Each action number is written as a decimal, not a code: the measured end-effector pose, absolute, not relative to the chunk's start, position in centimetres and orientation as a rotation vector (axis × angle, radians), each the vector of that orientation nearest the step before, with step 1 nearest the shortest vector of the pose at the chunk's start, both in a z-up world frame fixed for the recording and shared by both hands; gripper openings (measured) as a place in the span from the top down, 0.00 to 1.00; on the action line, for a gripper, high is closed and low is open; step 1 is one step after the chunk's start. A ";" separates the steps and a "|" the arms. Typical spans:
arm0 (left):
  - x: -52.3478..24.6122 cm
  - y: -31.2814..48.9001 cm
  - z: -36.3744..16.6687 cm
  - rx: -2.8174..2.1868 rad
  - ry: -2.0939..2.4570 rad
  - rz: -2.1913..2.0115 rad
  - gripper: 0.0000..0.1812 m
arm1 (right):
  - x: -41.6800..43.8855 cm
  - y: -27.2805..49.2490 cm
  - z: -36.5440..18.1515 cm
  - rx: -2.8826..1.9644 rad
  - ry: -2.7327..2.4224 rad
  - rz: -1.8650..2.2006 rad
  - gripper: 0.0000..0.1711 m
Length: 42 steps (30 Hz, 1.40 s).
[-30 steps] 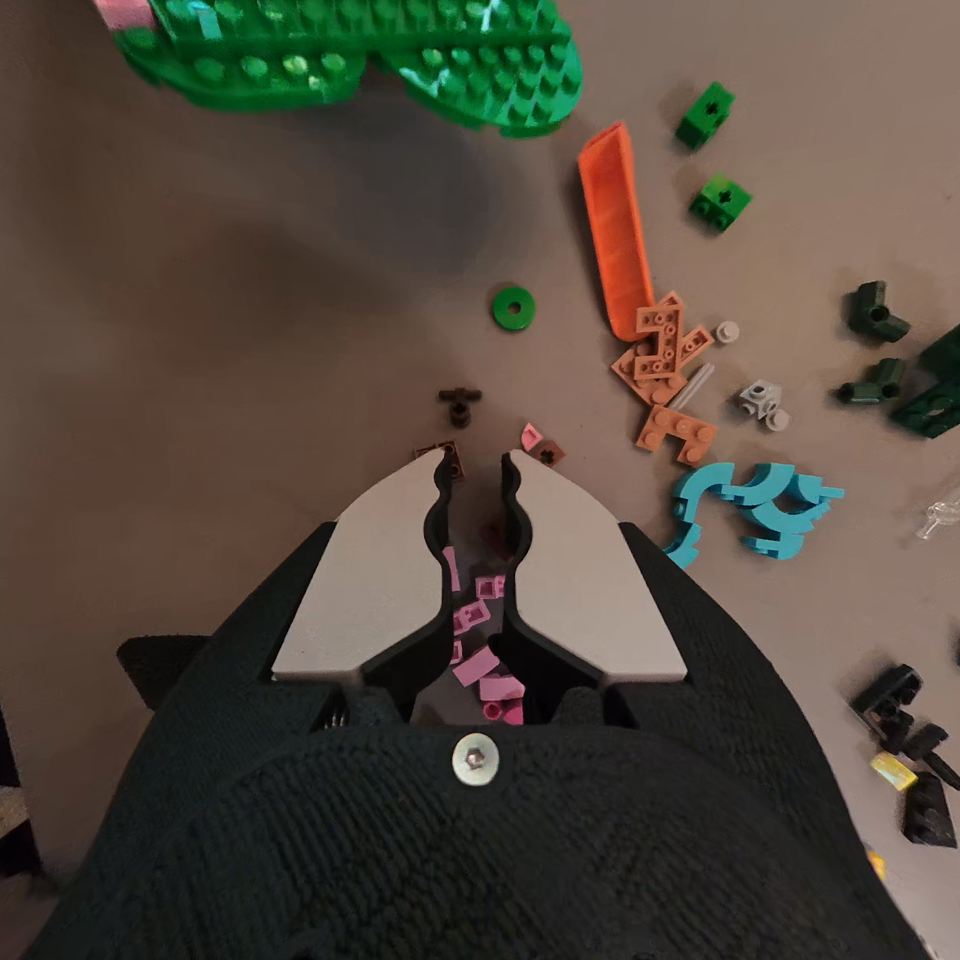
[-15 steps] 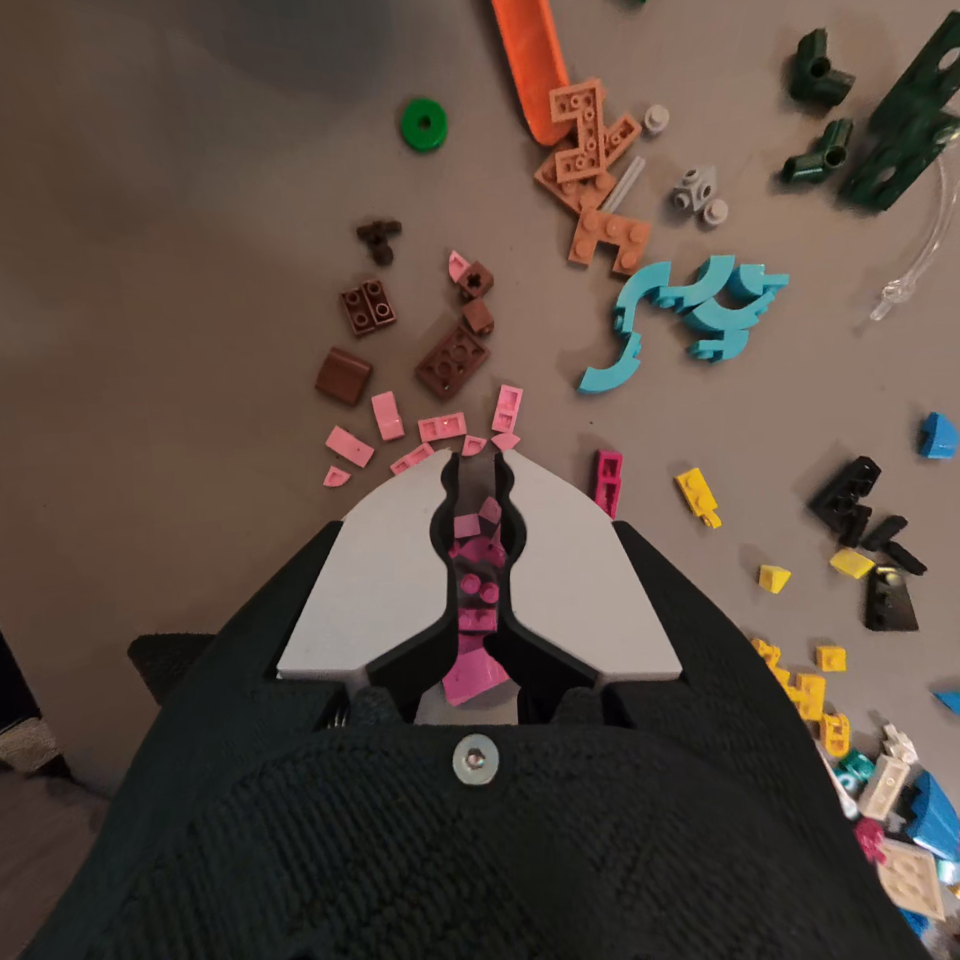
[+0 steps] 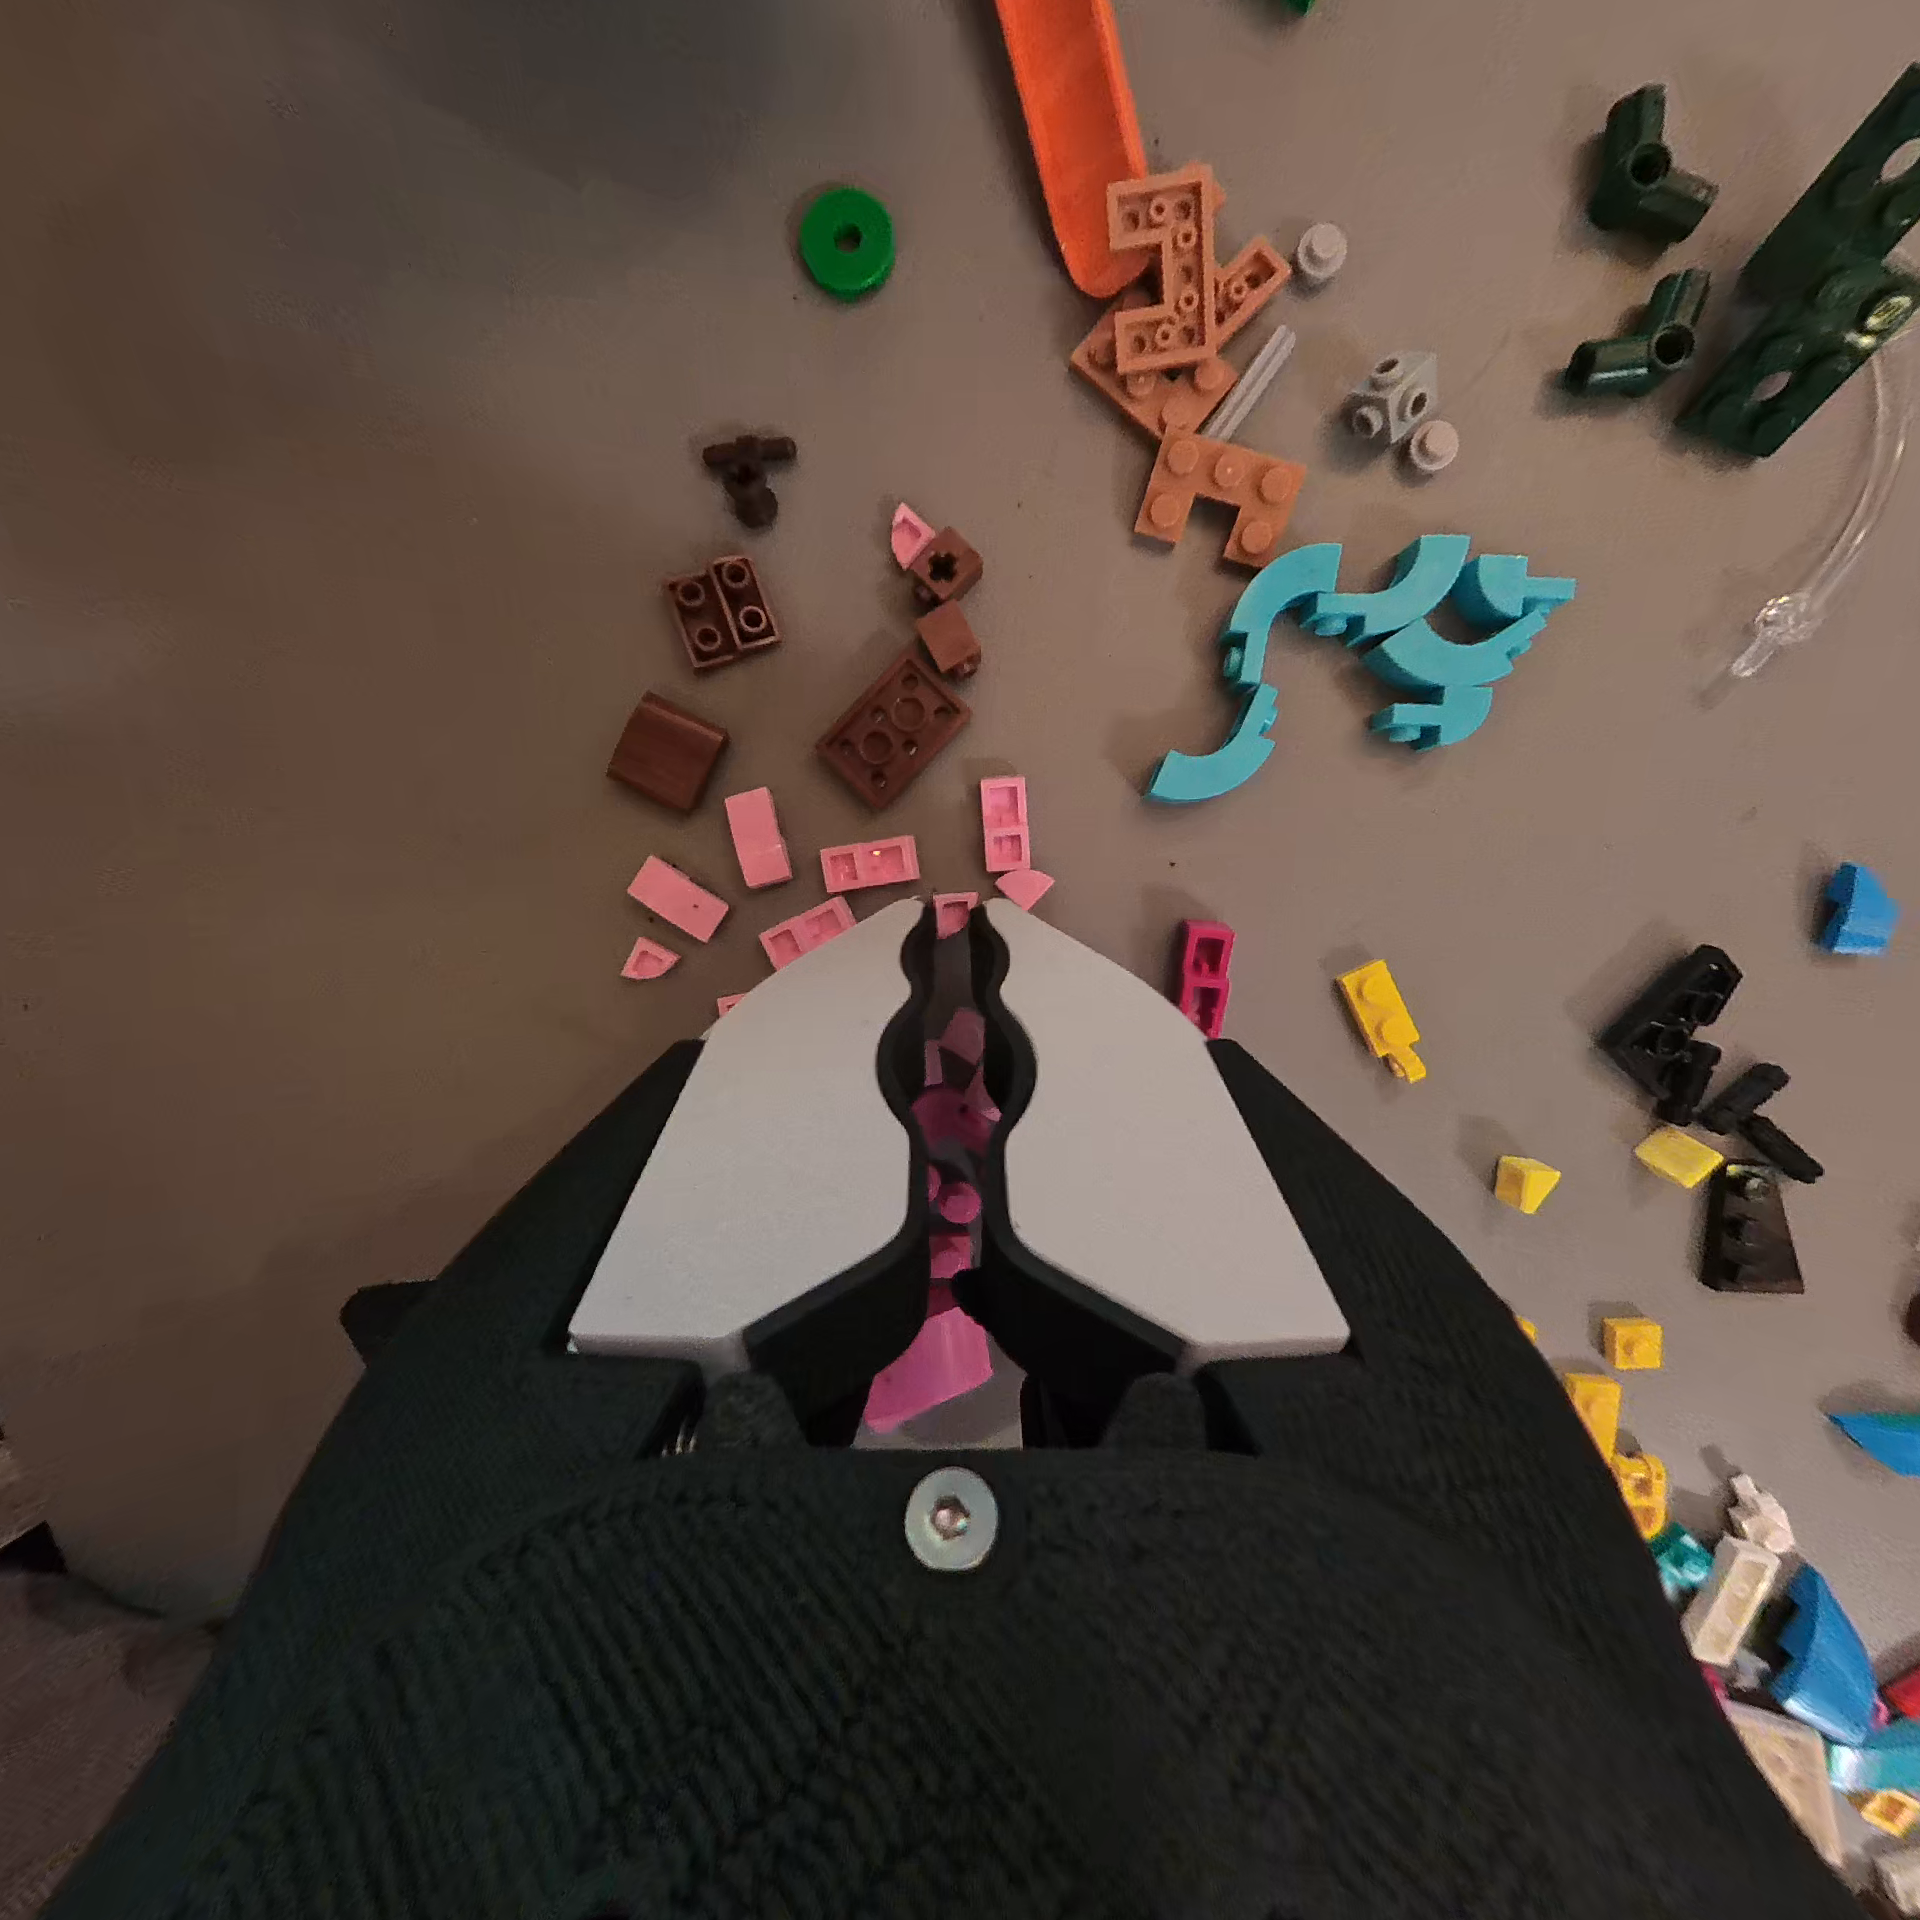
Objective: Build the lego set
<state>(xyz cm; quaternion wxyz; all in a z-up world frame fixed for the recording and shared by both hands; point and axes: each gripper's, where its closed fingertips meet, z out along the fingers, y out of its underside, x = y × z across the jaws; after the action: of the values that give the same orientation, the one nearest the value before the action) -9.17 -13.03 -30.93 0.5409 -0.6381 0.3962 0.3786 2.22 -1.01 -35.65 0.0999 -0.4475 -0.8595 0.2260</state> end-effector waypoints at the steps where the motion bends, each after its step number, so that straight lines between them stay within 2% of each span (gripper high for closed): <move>1: -9.2 -13.0 -30.9 -1.517 0.943 0.899 0.95 | 2.1 -1.0 -35.5 -1.311 -2.532 0.677 0.97; 12: -8.9 -13.0 -31.0 -1.513 0.955 0.900 0.95 | 1.5 -1.5 -34.3 -1.257 -2.489 0.759 1.00; 15: -8.9 -13.0 -31.0 -1.515 0.956 0.899 0.95 | 1.5 -0.2 -34.8 -1.288 -2.469 0.628 1.00; 25: -8.9 -12.9 -31.1 -1.516 0.963 0.900 0.95 | 1.1 0.6 -35.4 -1.351 -2.405 0.742 0.92; 30: -8.8 -12.9 -31.1 -1.511 0.968 0.904 0.95 | 0.6 0.1 -35.8 -1.366 -2.405 0.806 0.93; 33: -8.7 -12.9 -31.1 -1.507 0.971 0.906 0.95 | 0.7 0.0 -35.8 -1.370 -2.410 0.821 0.97; 42: -8.5 -12.9 -30.8 -1.484 0.976 0.920 0.95 | 0.9 -0.1 -35.4 -1.350 -2.418 0.802 0.97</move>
<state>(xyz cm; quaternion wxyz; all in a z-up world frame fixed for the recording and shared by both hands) -8.50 -12.93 -30.83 0.5402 -0.6241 0.4108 0.3871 0.87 -0.08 -35.43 0.1286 -0.4644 -0.8317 0.2757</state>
